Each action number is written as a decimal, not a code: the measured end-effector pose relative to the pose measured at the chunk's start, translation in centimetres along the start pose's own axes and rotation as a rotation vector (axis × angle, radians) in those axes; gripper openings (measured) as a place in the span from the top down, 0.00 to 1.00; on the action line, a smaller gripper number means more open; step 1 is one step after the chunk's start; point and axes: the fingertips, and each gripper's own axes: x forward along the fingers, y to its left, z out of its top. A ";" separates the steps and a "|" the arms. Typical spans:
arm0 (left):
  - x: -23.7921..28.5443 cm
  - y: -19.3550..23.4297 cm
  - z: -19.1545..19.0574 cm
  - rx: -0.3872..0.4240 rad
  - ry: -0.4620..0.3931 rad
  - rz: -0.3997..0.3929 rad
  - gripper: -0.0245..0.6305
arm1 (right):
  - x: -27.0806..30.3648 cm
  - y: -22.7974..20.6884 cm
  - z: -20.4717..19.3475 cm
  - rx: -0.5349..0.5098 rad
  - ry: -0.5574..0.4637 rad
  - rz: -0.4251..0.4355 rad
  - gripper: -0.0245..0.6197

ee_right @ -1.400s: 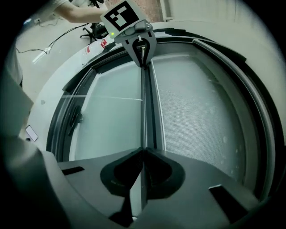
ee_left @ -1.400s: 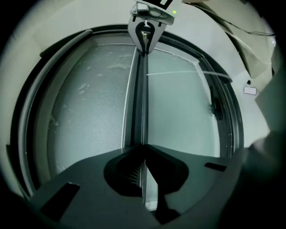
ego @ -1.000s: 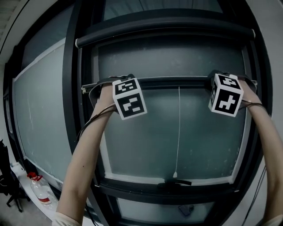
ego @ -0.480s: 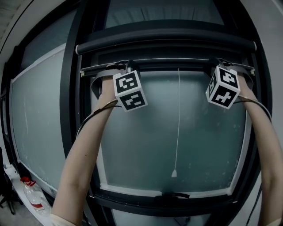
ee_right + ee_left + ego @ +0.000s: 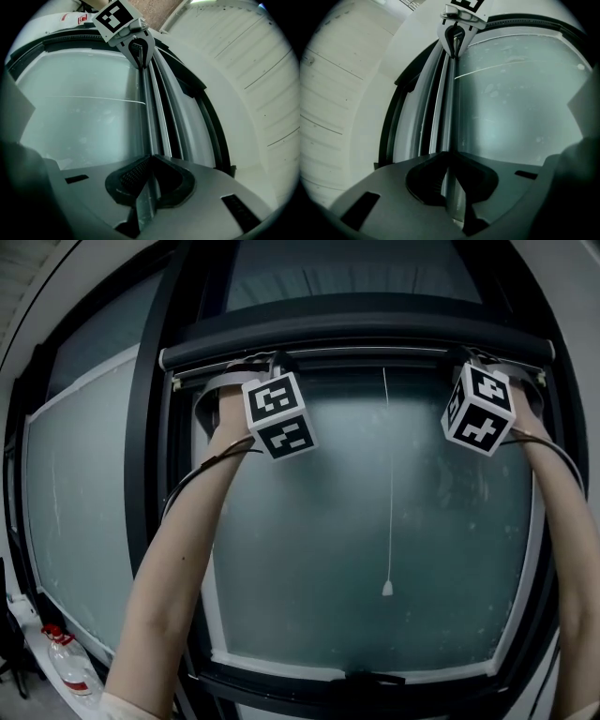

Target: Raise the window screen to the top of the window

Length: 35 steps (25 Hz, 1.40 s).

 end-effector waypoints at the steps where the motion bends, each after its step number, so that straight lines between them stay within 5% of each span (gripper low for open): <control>1: 0.2 0.4 0.1 -0.002 -0.001 0.003 0.93 | 0.2 -0.5 0.0 0.001 0.003 -0.006 0.93; 11: 0.9 2.2 0.0 -0.007 -0.036 -0.011 0.92 | 1.2 -2.1 0.2 -0.029 0.009 0.034 0.93; 15: 0.1 2.2 0.0 -0.039 -0.034 0.060 0.91 | 0.6 -2.2 0.2 0.025 0.005 -0.027 0.92; 17: -0.8 1.7 -0.2 -0.135 -0.033 0.058 0.93 | -0.2 -2.3 0.4 0.111 -0.025 -0.064 0.92; 22: -4.0 -1.1 0.4 -0.543 -0.133 0.024 0.93 | -3.0 0.9 0.8 0.433 -0.123 -0.048 0.93; 29: -10.8 -10.6 -0.9 -0.892 -0.116 -0.018 0.93 | -8.0 11.0 0.4 0.793 -0.174 -0.020 0.95; 35: -20.3 -24.9 -1.4 -1.007 -0.004 -0.159 0.95 | -17.4 24.1 2.2 0.972 -0.198 0.087 0.95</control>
